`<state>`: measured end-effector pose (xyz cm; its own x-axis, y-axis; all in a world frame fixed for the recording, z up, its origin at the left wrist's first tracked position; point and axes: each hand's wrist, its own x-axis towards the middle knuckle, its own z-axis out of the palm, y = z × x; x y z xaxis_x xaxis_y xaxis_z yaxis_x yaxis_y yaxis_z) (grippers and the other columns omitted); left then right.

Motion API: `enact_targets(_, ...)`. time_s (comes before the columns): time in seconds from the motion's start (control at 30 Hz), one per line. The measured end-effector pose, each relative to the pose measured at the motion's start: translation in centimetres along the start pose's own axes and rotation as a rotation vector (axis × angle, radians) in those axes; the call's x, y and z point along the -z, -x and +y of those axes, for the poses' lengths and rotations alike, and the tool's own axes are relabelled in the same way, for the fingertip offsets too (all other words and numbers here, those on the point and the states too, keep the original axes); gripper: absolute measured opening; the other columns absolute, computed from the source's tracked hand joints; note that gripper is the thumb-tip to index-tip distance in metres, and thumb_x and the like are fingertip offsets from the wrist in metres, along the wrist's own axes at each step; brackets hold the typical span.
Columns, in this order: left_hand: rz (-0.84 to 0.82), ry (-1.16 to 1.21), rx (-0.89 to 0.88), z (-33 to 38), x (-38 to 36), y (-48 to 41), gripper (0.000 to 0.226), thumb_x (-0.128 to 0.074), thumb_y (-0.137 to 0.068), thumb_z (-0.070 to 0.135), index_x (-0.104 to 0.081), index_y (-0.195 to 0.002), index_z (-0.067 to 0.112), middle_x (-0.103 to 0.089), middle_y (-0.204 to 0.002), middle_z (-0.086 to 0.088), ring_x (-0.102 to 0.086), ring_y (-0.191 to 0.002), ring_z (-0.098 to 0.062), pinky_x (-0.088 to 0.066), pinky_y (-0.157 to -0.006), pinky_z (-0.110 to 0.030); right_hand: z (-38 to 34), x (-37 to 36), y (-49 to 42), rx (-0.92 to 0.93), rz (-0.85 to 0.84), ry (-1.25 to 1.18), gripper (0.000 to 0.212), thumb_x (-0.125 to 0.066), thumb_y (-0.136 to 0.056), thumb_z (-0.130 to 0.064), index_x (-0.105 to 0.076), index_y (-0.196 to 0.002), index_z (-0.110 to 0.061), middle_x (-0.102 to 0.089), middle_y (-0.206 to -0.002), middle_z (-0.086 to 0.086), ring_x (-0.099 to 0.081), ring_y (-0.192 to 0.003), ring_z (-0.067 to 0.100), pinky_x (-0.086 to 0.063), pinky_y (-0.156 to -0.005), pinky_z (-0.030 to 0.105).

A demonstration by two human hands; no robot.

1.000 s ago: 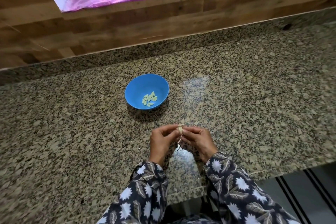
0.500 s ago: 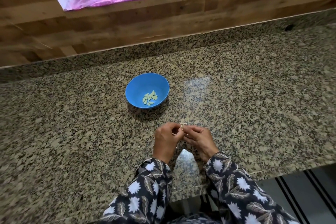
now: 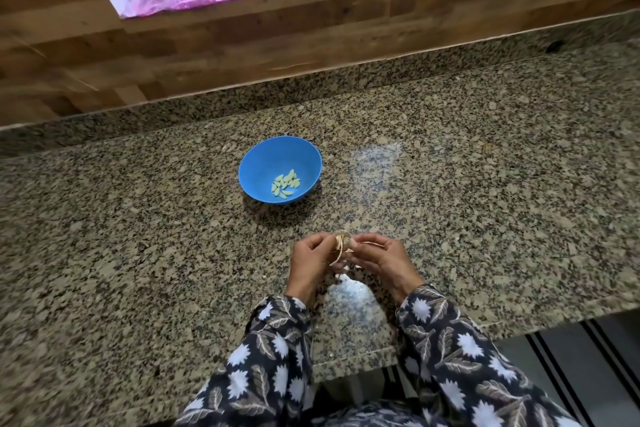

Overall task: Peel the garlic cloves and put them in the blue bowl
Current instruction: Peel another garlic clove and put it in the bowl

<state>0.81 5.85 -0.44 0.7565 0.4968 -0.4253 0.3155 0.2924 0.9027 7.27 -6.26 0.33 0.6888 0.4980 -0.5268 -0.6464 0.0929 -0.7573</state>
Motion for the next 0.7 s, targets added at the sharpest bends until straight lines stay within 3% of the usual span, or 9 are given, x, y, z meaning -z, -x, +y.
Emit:
enact_targets(0.13, -0.001, 0.032, 0.009, -0.3, 0.1, -0.1, 0.012, -0.057, -0.09, 0.005, -0.067, -0.089, -0.001, -0.068, -0.076, -0.016, -0.063, -0.059, -0.016, -0.051, -0.05, -0.021, 0.3, 0.5, -0.3, 0.073, 0.089, 0.095, 0.022, -0.062, -0.081, 0.004, -0.062, -0.102, -0.004, -0.067, -0.083, 0.013, -0.064, -0.065, 0.021, -0.056, -0.06, 0.022)
enact_targets(0.27, -0.049, -0.026, -0.003, 0.1, -0.8, -0.1, 0.009, -0.059, -0.088, 0.002, -0.068, -0.087, 0.002, -0.065, -0.07, -0.013, -0.058, -0.055, -0.016, -0.048, -0.05, -0.023, 0.2, 1.8, -1.1, 0.2, 0.22, 0.365, 0.022, -0.056, -0.086, 0.003, -0.062, -0.107, -0.003, -0.065, -0.088, 0.009, -0.061, -0.068, 0.015, -0.054, -0.061, 0.017)
enact_targets(0.33, -0.085, -0.073, -0.013, 0.2, -1.6, -0.1, 0.009, -0.06, -0.087, 0.002, -0.068, -0.084, 0.004, -0.067, -0.07, -0.011, -0.06, -0.057, -0.016, -0.051, -0.053, -0.023, -0.1, 2.3, -1.2, 0.173, 0.225, 0.288, 0.02, -0.054, -0.087, 0.003, -0.061, -0.107, 0.003, -0.065, -0.087, 0.012, -0.061, -0.07, 0.016, -0.054, -0.061, 0.017)
enact_targets(0.43, -0.151, -0.159, -0.02, 0.0, -3.0, -0.4, 0.007, -0.064, -0.085, 0.005, -0.07, -0.085, 0.009, -0.07, -0.079, -0.014, -0.065, -0.069, -0.023, -0.055, -0.07, -0.038, -0.4, 2.7, -0.8, 0.098, 0.174, 0.051, 0.02, -0.054, -0.09, -0.005, -0.06, -0.106, 0.005, -0.066, -0.094, 0.02, -0.063, -0.078, 0.025, -0.055, -0.07, 0.024)
enact_targets(0.5, -0.161, -0.245, -0.057, 0.0, -3.9, -0.5, 0.007, -0.066, -0.084, 0.007, -0.07, -0.085, 0.012, -0.072, -0.084, -0.012, -0.068, -0.077, -0.023, -0.056, -0.077, -0.04, -0.5, 3.0, -0.3, 0.11, 0.173, 0.023, 0.021, -0.059, -0.087, -0.007, -0.061, -0.105, 0.004, -0.065, -0.1, 0.02, -0.064, -0.081, 0.026, -0.055, -0.07, 0.025)
enact_targets(0.6, -0.204, -0.464, -0.158, -0.3, -4.8, -0.8, 0.012, -0.066, -0.085, 0.011, -0.072, -0.095, 0.009, -0.072, -0.09, -0.006, -0.069, -0.083, -0.016, -0.056, -0.08, -0.032, -0.5, 3.9, -0.2, 0.177, 0.252, 0.181, 0.023, -0.065, -0.079, 0.001, -0.063, -0.101, 0.007, -0.066, -0.099, 0.018, -0.064, -0.077, 0.021, -0.056, -0.064, 0.018)
enact_targets(0.7, -0.254, -0.473, -0.131, -0.6, -5.5, -1.0, 0.016, -0.065, -0.086, 0.012, -0.071, -0.098, 0.005, -0.073, -0.09, -0.01, -0.069, -0.081, -0.022, -0.057, -0.078, -0.04, -0.4, 4.7, -0.4, 0.245, 0.339, 0.372, 0.023, -0.067, -0.079, -0.003, -0.066, -0.1, 0.007, -0.067, -0.099, 0.018, -0.065, -0.08, 0.021, -0.055, -0.071, 0.022)
